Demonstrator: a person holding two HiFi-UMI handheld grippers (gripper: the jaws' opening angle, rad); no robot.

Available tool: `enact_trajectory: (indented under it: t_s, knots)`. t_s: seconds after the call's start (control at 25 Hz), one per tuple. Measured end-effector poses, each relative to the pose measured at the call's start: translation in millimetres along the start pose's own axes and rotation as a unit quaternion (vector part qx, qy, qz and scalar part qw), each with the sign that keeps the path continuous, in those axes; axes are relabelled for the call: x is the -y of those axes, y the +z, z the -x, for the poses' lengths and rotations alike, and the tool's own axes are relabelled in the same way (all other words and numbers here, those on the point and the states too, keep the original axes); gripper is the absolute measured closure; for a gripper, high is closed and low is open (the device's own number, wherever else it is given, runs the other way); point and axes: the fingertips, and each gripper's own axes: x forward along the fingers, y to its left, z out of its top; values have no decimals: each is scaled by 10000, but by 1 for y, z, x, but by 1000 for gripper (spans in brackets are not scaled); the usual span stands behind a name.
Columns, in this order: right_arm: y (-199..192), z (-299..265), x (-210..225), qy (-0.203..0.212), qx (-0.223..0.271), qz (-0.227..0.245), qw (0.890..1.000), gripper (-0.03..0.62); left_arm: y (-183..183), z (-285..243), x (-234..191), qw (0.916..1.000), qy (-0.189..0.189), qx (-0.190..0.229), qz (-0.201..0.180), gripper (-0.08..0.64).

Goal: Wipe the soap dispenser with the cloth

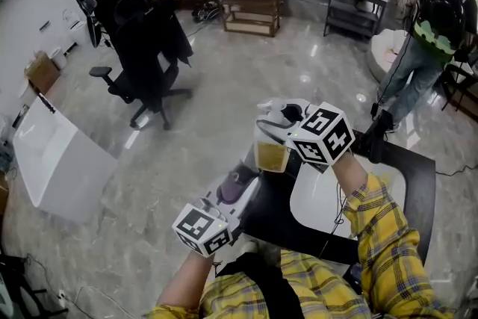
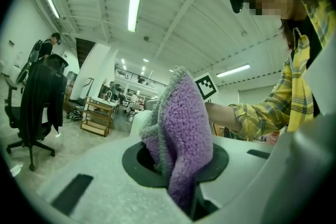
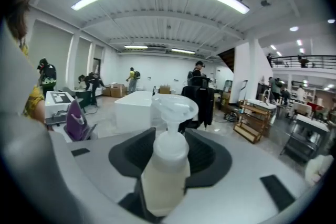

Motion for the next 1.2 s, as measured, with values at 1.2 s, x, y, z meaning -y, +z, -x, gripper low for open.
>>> enact_trajectory:
  t_s: [1.2]
  knots:
    - [3,25,10,-357,279,-691,9966,393,25,-20,1,9997,-163,200,-44,500]
